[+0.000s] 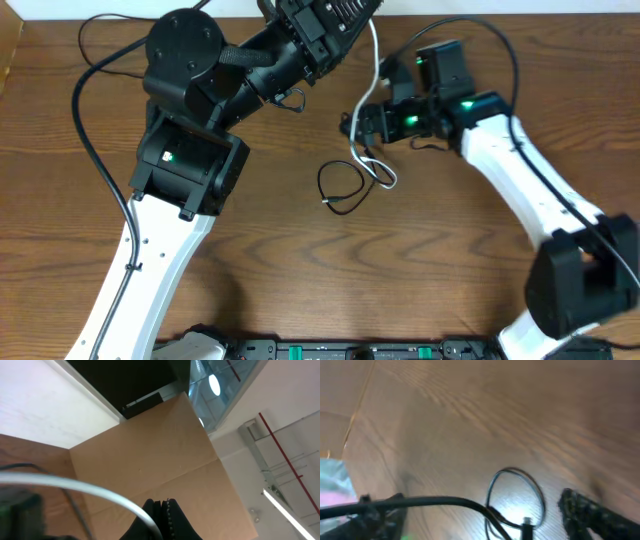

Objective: Untangle cables

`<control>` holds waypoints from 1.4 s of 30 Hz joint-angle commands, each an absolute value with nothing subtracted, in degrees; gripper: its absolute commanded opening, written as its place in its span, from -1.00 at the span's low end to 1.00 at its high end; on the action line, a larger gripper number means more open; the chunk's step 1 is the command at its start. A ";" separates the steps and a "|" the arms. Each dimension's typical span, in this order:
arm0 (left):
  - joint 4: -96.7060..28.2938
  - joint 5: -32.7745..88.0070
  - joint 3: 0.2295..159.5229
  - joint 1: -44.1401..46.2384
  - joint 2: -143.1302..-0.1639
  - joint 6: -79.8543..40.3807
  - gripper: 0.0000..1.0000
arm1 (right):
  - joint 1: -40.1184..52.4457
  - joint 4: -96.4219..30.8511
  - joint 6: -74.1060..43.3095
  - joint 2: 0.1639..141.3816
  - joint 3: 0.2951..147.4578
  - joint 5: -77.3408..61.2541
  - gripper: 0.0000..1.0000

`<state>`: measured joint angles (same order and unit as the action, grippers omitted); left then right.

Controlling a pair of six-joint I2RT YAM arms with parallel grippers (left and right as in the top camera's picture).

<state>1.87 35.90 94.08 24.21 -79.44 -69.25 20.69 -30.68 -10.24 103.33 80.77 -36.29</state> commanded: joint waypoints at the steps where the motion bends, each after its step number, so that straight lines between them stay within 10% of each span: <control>1: 2.50 36.71 94.41 24.08 -79.20 -69.97 -0.85 | 23.14 -29.19 -10.70 106.43 80.23 -38.70 0.69; 3: 2.50 37.08 94.41 24.08 -79.15 -70.02 -0.85 | 23.68 -28.12 -11.62 107.57 80.23 -34.87 0.30; 4: 2.48 37.30 94.41 24.05 -78.94 -70.19 -0.85 | 23.57 -28.05 -13.43 107.72 80.23 -29.58 -0.42; 6: 2.46 37.32 94.41 23.68 -78.72 -70.17 -0.85 | 23.05 -28.58 -14.81 107.74 80.23 -24.67 -0.97; 42: -47.79 29.78 94.39 -27.05 -77.10 -43.48 -0.85 | -4.12 -43.07 -25.06 107.74 80.23 -14.31 -0.98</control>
<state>-46.57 30.50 94.08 -27.05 -78.00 -45.76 -4.69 -43.44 -25.04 107.46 80.38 -11.27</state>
